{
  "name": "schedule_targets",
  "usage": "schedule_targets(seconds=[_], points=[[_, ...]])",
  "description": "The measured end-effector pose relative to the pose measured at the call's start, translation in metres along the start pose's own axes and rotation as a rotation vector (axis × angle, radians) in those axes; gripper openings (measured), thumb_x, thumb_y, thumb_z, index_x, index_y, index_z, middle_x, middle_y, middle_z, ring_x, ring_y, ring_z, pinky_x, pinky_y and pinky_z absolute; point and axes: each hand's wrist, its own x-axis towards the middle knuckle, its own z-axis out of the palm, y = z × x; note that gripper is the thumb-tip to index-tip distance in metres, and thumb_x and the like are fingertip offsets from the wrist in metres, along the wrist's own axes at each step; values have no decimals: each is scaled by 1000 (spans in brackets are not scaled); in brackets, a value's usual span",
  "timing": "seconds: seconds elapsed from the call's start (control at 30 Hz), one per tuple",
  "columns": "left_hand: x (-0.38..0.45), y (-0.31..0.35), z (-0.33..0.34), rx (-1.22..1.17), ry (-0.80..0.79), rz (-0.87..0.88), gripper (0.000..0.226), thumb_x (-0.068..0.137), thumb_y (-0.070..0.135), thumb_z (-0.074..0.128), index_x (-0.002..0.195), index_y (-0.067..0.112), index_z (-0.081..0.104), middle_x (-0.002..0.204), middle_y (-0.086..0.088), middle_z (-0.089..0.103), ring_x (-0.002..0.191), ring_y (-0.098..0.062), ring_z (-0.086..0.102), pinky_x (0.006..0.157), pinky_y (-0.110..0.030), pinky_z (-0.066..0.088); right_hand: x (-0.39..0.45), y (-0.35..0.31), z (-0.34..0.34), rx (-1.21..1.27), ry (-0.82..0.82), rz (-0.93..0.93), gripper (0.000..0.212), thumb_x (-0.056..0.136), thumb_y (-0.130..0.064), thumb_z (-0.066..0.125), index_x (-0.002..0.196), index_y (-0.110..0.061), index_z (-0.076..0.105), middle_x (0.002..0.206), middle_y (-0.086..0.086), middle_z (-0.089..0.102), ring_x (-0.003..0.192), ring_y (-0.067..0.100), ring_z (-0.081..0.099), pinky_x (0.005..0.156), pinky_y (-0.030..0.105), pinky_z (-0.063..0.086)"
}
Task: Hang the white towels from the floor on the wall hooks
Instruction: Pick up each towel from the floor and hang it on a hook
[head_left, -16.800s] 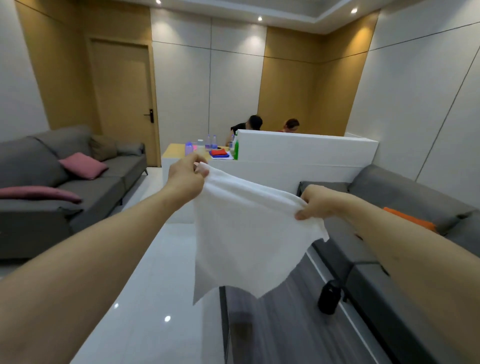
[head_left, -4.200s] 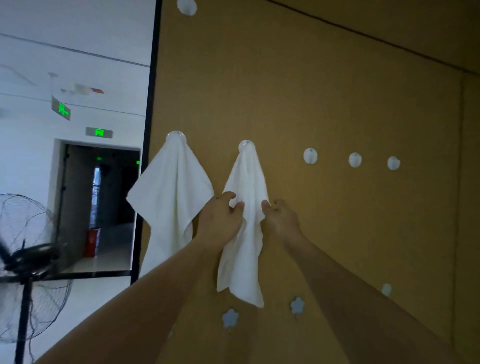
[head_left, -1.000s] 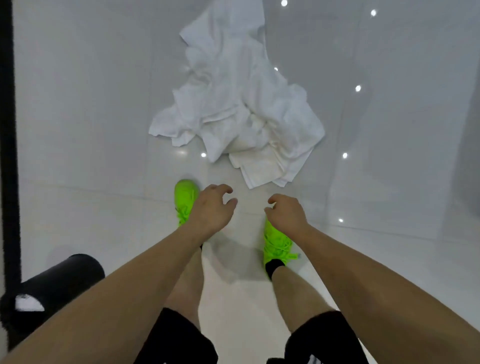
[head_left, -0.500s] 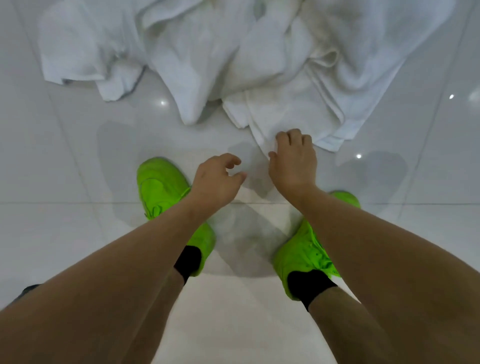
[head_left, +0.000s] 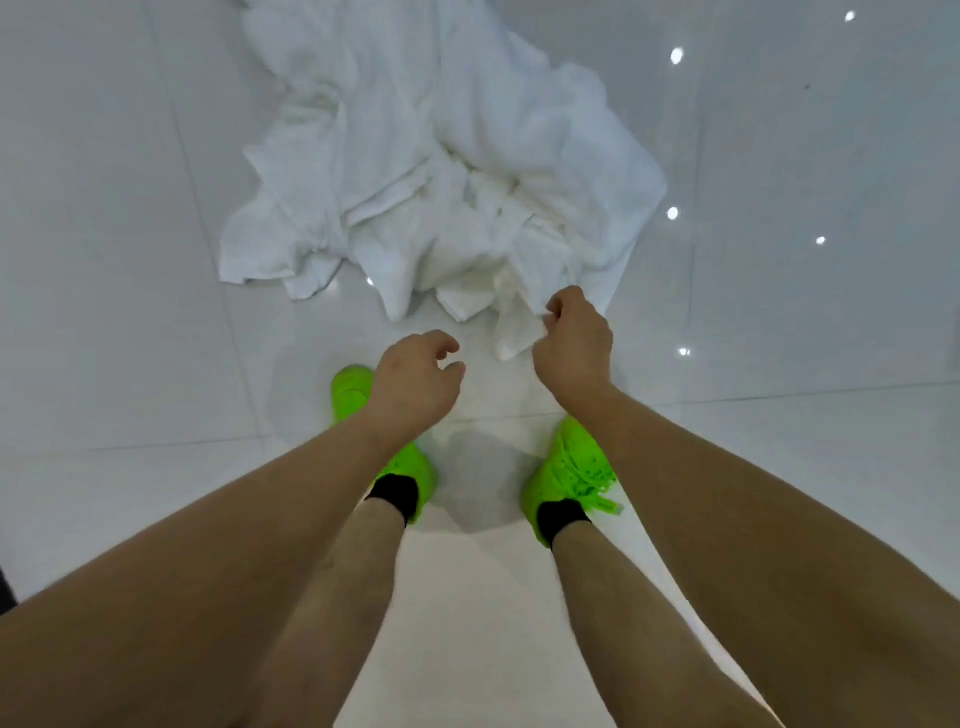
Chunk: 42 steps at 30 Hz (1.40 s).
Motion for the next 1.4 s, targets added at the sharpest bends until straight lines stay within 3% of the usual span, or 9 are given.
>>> schedule_targets(seconds=[0.17,0.43,0.53,0.63,0.8,0.87,0.97,1.13,1.4], points=[[-75,123,-89,53,117,267,39,90,20,60,129,19,58,119,-5,61,106,-22,58,87,-23,36,-37,-76,-161,135,104,-53,30,75,4,49,94,-18,43,73,-14,46,71,15,50,61,27,38],[-237,339,-205,163,230,596,55,91,32,63,142,26,44,139,-1,52,127,-21,47,100,-30,36,-153,-162,-433,408,274,-170,22,76,-9,34,84,-22,50,71,-4,53,62,13,49,53,27,38],[-304,416,-233,171,204,693,41,88,39,65,128,31,58,129,7,59,119,-16,53,93,-28,42,-200,-176,-533,455,356,-247,22,77,-8,37,77,-25,51,74,-7,55,65,11,51,55,24,38],[-370,487,-245,146,215,823,14,85,48,65,90,35,66,95,16,66,97,-10,61,75,-26,46,-242,-178,-623,460,461,-315,23,78,-7,41,79,-23,57,82,-7,60,76,11,56,59,25,40],[-468,585,-240,90,326,1030,33,86,42,64,59,28,51,60,10,53,61,-12,50,51,-26,32,-303,-158,-737,511,604,-380,17,80,-11,49,72,-22,59,79,-6,61,78,14,57,59,26,40],[-495,617,-239,123,362,1096,31,87,33,63,61,25,49,62,7,50,61,-13,47,52,-26,31,-327,-142,-774,520,677,-390,20,85,-34,59,71,-21,58,71,-9,59,72,12,57,62,29,44],[-521,661,-239,195,395,1217,14,88,20,57,76,24,62,68,6,56,69,-14,52,57,-26,40,-358,-112,-823,465,745,-385,42,67,-58,71,70,-18,62,60,-10,58,61,9,55,58,31,45],[-524,725,-214,336,419,1282,32,88,11,48,64,31,50,73,6,57,67,-9,50,50,-22,32,-382,-61,-887,222,778,-298,13,68,-30,79,76,-26,69,75,-10,67,76,10,64,57,24,44],[-509,879,-165,217,363,1394,26,90,17,43,75,32,57,81,2,59,79,-20,55,64,-30,45,-350,18,-994,127,1001,-214,10,83,-32,67,85,-26,74,81,-8,68,79,13,63,67,31,50]])
